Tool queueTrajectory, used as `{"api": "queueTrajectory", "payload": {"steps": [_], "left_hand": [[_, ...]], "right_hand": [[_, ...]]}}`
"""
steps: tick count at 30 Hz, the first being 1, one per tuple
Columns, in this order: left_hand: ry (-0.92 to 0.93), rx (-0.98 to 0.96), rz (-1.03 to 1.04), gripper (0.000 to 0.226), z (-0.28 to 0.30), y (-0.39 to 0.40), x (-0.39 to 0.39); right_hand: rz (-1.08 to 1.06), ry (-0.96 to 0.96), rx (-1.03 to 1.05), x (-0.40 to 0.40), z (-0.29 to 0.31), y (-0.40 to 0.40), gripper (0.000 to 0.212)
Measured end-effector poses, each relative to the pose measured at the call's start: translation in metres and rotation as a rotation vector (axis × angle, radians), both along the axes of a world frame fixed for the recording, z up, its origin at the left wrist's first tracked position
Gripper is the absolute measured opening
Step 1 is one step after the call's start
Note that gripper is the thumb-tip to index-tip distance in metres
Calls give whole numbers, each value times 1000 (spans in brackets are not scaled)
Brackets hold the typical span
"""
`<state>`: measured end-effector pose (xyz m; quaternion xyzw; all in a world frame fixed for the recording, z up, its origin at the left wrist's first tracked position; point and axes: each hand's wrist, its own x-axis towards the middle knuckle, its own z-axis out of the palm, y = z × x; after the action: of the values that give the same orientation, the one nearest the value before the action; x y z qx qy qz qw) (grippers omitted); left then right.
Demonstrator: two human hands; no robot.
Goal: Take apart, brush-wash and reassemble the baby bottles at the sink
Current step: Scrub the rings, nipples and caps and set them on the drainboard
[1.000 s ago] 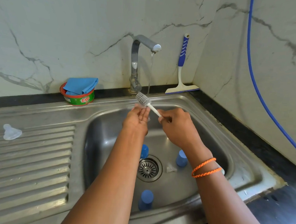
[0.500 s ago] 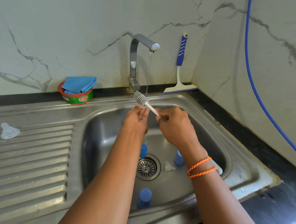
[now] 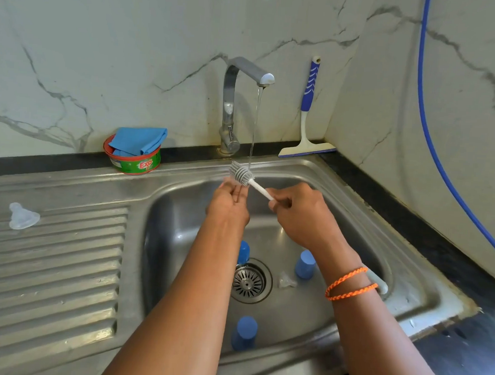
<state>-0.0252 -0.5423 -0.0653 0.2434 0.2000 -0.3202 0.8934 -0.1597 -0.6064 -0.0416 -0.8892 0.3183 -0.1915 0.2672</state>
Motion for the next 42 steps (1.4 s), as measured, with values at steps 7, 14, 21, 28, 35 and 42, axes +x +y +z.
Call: {"api": "queueTrajectory", "payload": {"steps": [7,14,21,28,35,42], "left_hand": [[-74,-5,-90,13,7,-5,-13],[39,-62,34,30,7,4,0],[-77,26,-151,29,12,-1,-12],[15,-27,-20,31,10,7,0],[-77,19,-160,21,9,1,-15],[-37,8,-56,21,7,7,-2]], "right_hand": [[-78,-46,-69,2,-2,-1,32],[-8,-6,7,-1,-4,-3,35],[-68,-58,-53,3,-4,-3,36],[-29,16,-4,-7,2,-7,33],[-13,-43,-6,2,-3,-2,34],[-51,-8,-12,-8,1,-11,32]]}}
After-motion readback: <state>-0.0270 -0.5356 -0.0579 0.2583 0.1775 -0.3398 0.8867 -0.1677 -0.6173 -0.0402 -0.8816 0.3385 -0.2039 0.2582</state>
